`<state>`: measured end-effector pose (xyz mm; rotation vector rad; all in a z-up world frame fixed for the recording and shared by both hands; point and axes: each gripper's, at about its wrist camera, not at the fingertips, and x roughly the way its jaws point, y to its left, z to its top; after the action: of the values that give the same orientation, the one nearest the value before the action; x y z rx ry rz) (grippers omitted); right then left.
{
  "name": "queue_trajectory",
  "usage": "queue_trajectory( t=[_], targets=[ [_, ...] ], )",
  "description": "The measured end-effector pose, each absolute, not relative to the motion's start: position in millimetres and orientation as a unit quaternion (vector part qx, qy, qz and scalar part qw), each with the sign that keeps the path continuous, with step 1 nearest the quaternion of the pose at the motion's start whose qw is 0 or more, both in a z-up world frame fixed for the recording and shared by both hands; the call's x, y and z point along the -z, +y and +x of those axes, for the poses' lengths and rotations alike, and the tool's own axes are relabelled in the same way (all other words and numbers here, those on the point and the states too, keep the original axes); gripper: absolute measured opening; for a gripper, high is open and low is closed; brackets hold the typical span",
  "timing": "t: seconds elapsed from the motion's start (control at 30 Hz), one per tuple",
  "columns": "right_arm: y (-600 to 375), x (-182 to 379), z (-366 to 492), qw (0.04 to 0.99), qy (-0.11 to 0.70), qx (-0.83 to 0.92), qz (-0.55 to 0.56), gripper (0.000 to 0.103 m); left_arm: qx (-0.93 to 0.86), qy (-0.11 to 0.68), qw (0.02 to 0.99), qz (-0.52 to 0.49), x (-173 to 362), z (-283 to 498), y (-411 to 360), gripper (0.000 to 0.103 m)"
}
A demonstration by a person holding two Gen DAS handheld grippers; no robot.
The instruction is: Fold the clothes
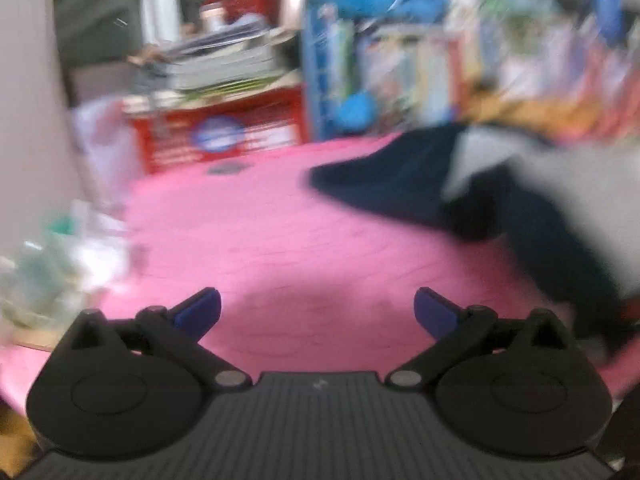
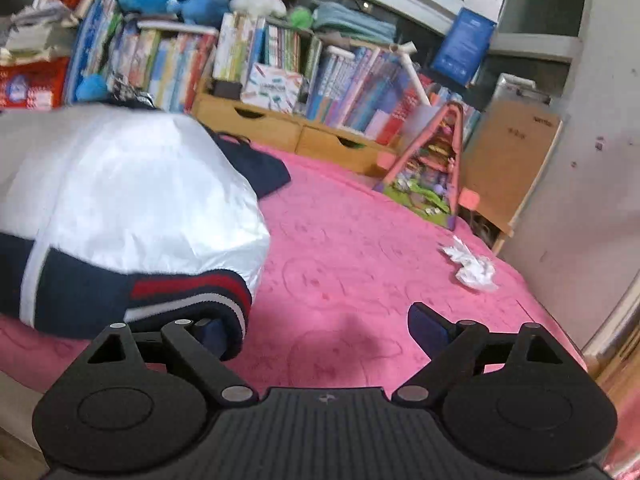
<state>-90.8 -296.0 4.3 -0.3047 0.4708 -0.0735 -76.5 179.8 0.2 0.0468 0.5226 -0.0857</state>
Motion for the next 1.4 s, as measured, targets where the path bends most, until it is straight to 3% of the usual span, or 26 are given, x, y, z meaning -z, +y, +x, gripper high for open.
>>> queue_trajectory(
  t=[0.1, 0.33, 0.5, 0.63, 1.0, 1.2, 1.4],
  targets=[
    [-279, -5, -88, 0.962, 0.220, 0.013, -0.164, 0.090, 0.147, 0.229, 0.961, 0.036, -6, -87, 154, 0.103],
    [-268, -33, -66, 0.976, 0.198, -0.036, -0.085, 0.089, 0.314, 0.158, 0.906, 0.235, 18, -105, 39, 0.103],
    [-285, -61, -51, 0.982, 0.181, -0.058, -0.002, 0.089, 0.311, 0.127, 0.894, 0.296, 43, -87, -11, 0.103],
    [-295, -79, -42, 0.984, 0.164, -0.064, 0.031, 0.090, 0.225, 0.113, 0.911, 0.325, 43, -55, -4, 0.103],
    [-263, -58, -26, 0.978, 0.178, -0.106, -0.007, 0.097, 0.135, 0.199, 0.951, 0.196, -11, 12, 91, 0.103],
    [-236, -48, -20, 0.976, 0.179, -0.111, -0.045, 0.097, 0.160, 0.222, 0.910, 0.312, 32, -3, 44, 0.103],
    [-257, -44, -23, 0.975, 0.194, -0.090, -0.064, 0.099, 0.303, 0.177, 0.908, 0.229, 1, -28, 74, 0.103]
  ],
)
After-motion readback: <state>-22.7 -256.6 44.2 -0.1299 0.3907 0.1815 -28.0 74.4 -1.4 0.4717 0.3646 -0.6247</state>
